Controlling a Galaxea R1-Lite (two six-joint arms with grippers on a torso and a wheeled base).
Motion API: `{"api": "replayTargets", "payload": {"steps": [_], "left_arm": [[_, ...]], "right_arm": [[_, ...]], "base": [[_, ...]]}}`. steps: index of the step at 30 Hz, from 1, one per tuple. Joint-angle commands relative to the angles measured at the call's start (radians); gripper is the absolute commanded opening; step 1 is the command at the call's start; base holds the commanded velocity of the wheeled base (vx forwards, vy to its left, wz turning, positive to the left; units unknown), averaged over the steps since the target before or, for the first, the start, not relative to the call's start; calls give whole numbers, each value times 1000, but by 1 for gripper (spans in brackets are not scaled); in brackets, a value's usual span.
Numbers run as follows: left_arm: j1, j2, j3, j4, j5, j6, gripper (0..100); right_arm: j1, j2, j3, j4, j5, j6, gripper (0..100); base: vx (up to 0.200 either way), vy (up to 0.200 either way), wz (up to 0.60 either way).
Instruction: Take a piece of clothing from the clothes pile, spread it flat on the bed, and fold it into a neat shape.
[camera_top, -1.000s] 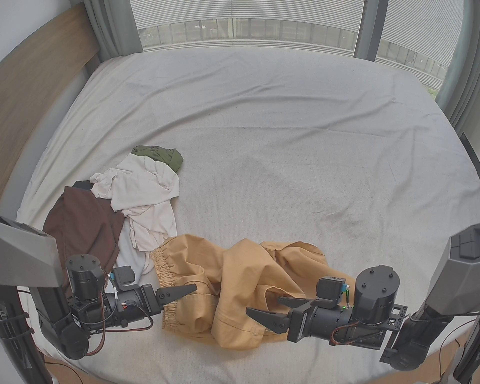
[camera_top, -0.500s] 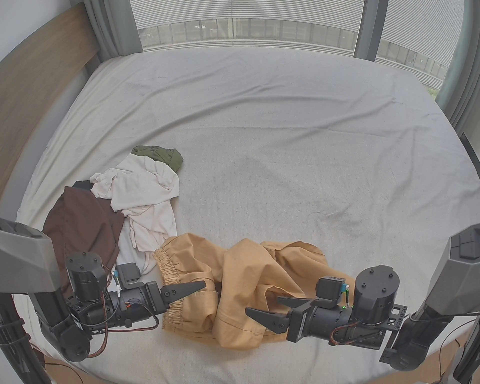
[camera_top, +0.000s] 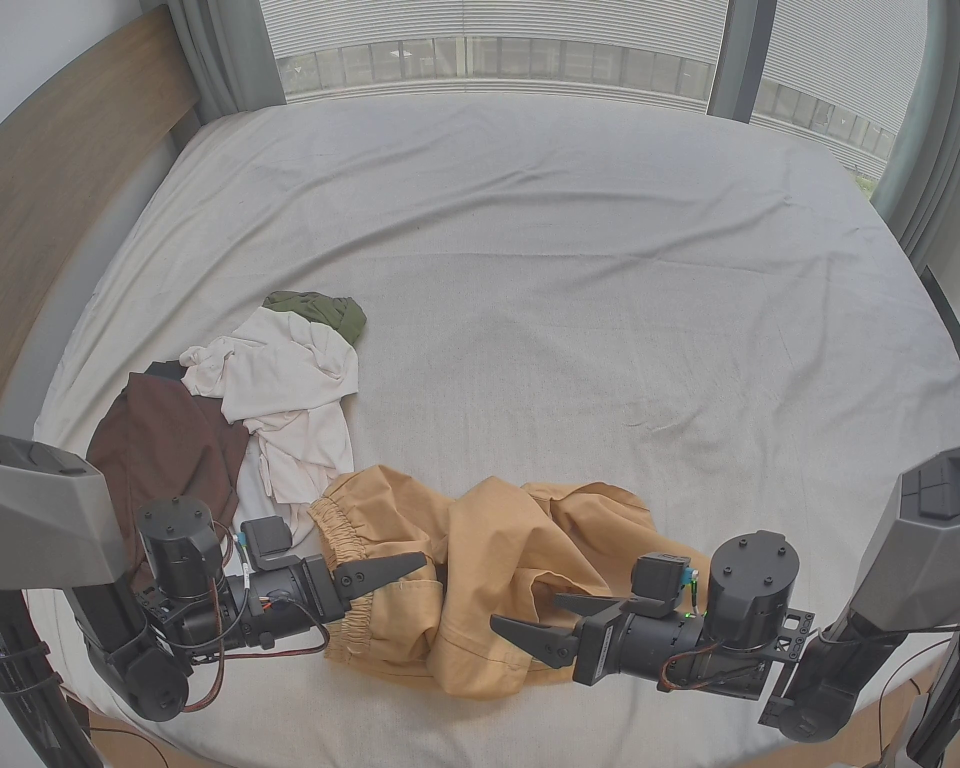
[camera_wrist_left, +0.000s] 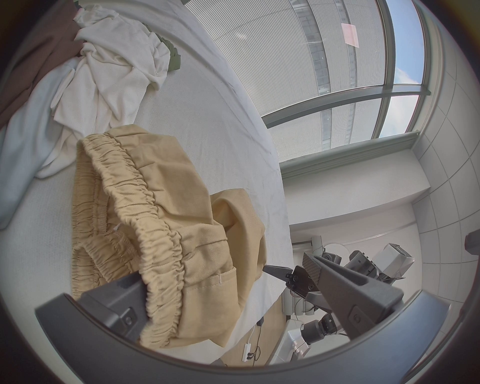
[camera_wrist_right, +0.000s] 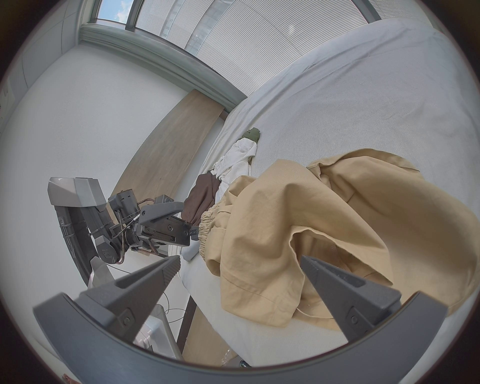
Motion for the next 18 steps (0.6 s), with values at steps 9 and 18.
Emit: {"api": "replayTargets", "payload": {"steps": [9,18], "left_arm": [[-10,48,-11,-2,21,0,0],[21,42,-43,-2,37,1,0]], "right_arm": [[-1,-2,-1,0,-1,-1,100],[2,1,4,1,-1,-3,100]], "base": [[0,0,0],[0,0,0]]}}
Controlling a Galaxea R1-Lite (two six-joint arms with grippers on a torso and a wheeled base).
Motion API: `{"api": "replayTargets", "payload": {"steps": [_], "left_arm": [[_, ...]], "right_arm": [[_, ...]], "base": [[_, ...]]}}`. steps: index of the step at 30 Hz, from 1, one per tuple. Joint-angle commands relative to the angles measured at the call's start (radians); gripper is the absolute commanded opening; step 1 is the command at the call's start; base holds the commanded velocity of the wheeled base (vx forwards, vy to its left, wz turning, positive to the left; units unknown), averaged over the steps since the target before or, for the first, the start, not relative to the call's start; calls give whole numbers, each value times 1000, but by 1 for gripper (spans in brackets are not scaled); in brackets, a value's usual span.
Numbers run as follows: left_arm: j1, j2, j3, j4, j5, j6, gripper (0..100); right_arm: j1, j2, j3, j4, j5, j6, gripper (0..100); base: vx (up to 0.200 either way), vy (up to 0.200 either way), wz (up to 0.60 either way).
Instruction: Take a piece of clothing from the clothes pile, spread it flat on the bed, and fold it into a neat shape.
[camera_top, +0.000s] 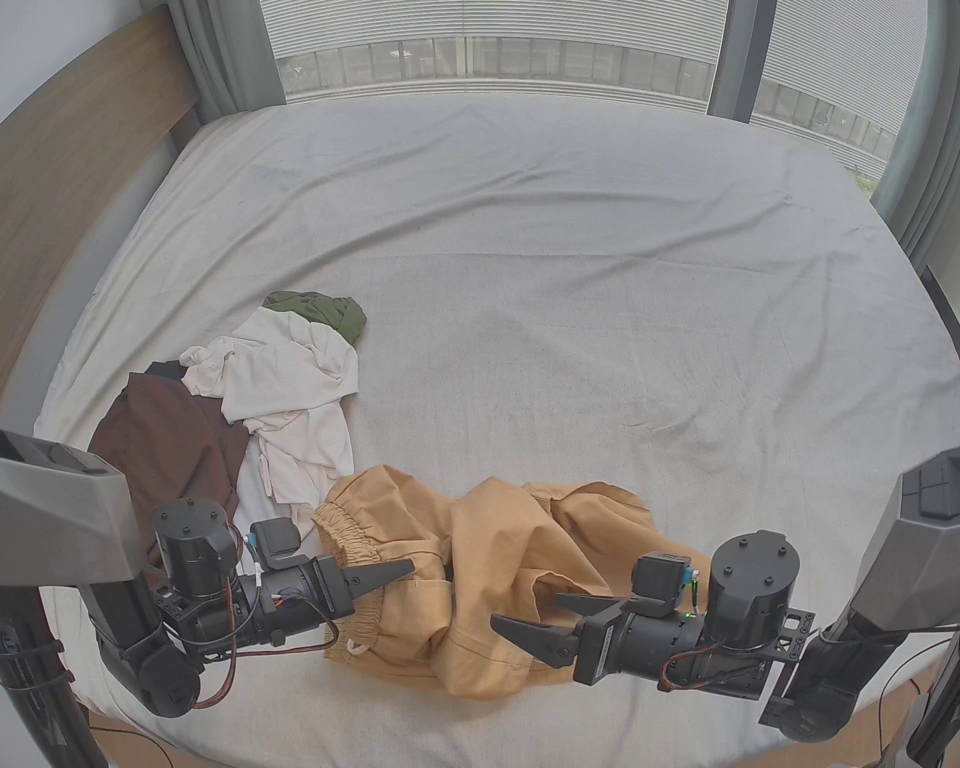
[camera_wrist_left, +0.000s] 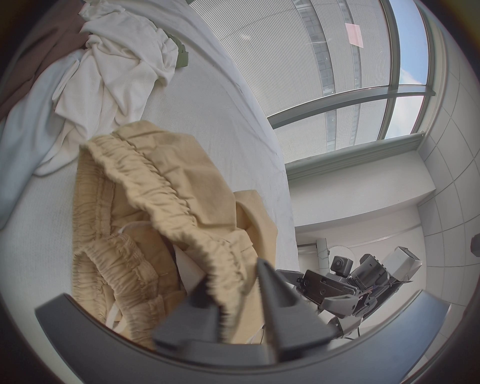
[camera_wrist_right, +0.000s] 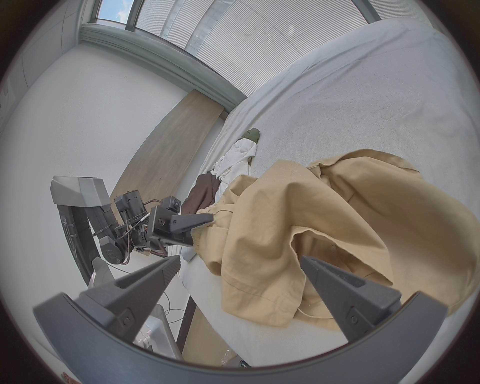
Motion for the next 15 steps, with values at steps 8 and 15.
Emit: {"api": "replayTargets", "payload": {"steps": [8,15], "left_arm": [[8,-78,-17,-2,25,-2,0],[7,-80,-17,-2,25,-2,0]], "right_arm": [[-6,14,7,14,-6,-4,100],[-6,86,-35,3,-18,-17,100]], "base": [[0,0,0],[0,0,0]]}}
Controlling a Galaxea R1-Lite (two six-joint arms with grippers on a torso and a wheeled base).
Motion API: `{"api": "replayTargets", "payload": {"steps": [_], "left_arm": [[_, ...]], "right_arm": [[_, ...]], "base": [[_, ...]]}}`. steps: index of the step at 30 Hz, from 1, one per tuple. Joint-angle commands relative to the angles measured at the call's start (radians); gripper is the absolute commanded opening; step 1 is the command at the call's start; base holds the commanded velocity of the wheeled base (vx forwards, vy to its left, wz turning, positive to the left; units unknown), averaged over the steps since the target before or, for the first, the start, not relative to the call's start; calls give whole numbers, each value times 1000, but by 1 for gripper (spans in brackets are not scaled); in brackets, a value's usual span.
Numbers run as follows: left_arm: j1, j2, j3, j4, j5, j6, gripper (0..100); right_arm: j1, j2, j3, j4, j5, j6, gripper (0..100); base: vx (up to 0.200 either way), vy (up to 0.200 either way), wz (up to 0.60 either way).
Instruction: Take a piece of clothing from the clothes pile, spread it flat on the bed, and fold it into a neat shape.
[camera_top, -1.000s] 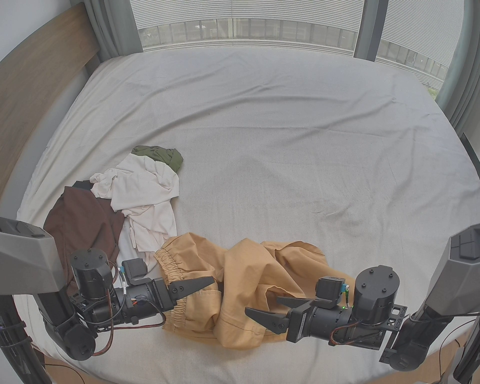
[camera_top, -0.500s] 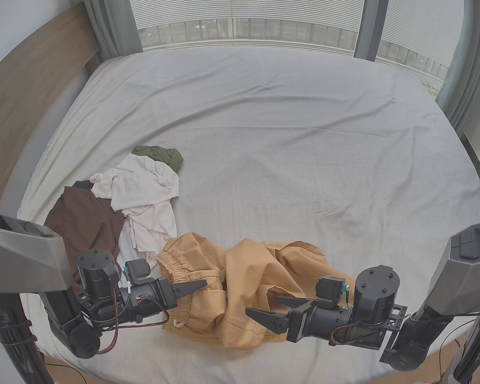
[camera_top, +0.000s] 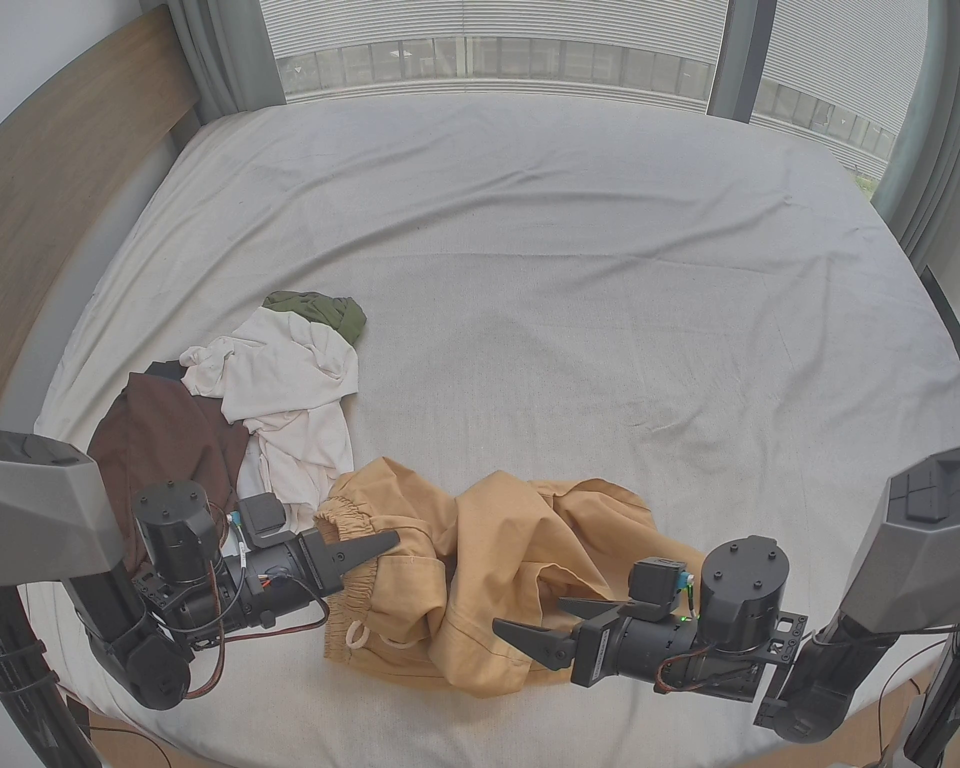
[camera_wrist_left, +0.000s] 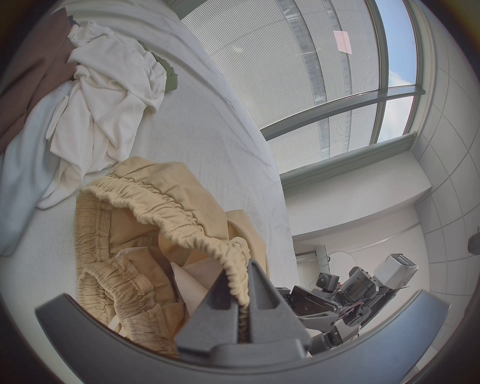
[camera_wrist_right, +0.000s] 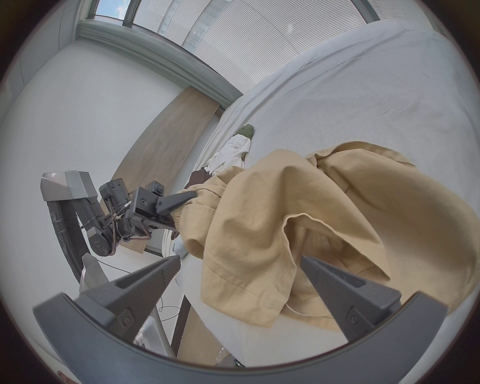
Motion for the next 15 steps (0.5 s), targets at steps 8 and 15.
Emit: {"api": "replayTargets", "payload": {"steps": [8,15], "left_arm": [[3,-14,-1,-2,2,1,0],[1,-17,-1,-2,2,1,0]], "right_arm": [[-15,80,-45,-25,-2,-4,100],[-34,94,-57,-30,-2,-4,0]], "base": [[0,0,0],[0,0,0]]}}
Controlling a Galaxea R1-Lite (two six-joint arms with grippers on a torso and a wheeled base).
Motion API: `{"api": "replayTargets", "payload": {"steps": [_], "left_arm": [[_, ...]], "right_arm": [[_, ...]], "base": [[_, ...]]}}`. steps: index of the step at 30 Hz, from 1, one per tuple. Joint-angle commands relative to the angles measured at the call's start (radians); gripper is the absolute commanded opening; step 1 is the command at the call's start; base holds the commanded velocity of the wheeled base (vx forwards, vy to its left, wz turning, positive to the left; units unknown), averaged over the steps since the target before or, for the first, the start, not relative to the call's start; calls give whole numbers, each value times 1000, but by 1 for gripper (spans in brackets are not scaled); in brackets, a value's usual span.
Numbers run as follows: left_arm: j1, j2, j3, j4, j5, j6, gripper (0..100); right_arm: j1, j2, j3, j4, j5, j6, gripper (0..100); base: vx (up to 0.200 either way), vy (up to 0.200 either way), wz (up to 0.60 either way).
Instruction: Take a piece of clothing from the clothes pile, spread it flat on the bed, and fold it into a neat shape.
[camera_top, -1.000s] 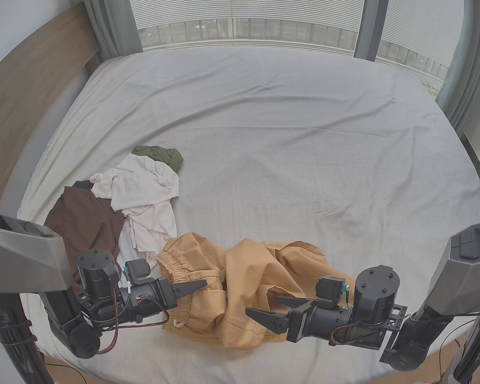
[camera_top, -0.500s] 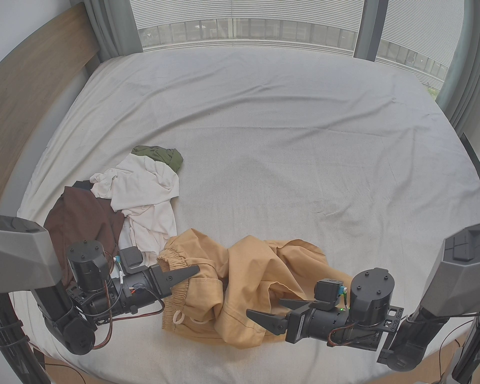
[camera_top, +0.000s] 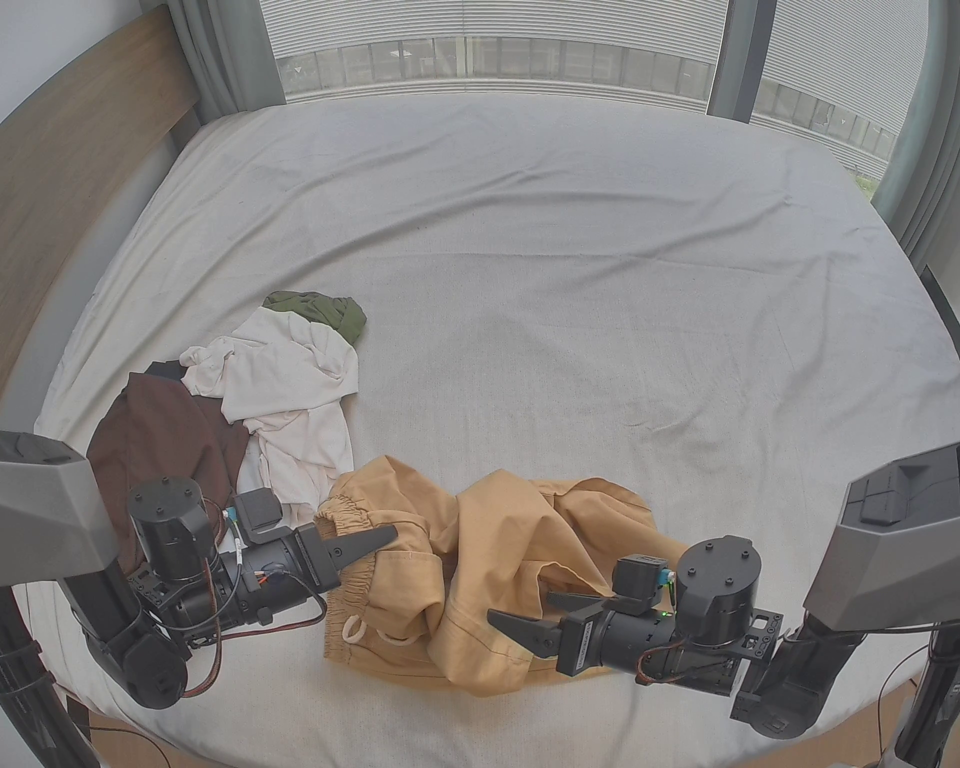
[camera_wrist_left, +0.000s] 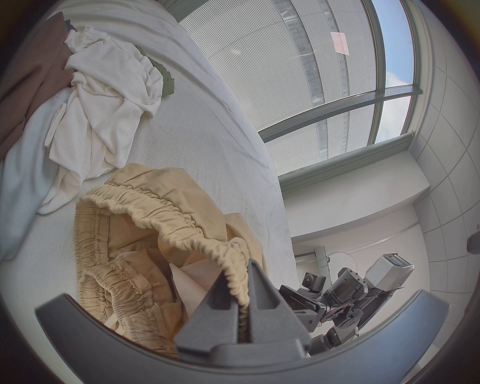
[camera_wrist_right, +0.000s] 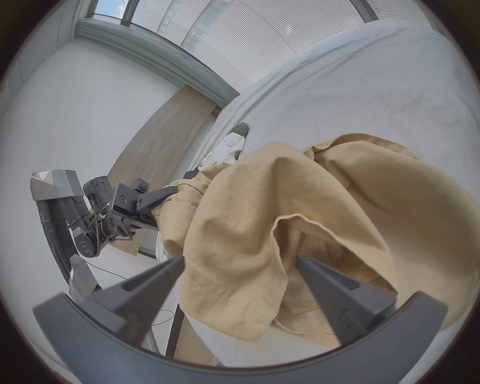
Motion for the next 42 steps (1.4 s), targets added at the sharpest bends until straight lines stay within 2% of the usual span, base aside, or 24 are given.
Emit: {"api": "replayTargets", "payload": {"steps": [1,12,21,26,27,35,42], "left_arm": [[-1,-6,0,-3,1,0,0],[2,-9,0,-3,1,0,0],[-1,-11,0,-3,1,0,0],[-6,-11,0,-3,11,0,0],[-10,-11,0,-3,17,0,0],[-10,-12,0,-3,21,0,0],[-10,-12,-2,-3,21,0,0]], "right_arm": [[-7,25,-16,-9,0,0,0],[-42,85,-29,-61,0,-3,0],[-78,-111,123,-89,8,-2,0],[-76,-117,147,-90,8,-2,0],[-64,-99,146,-90,9,-2,100],[-4,30,70,-90,9,-3,100],[-6,101,7,-89,8,-5,100]], "base": [[0,0,0],[0,0,0],[0,0,0],[0,0,0],[0,0,0],[0,0,0],[0,0,0]]}}
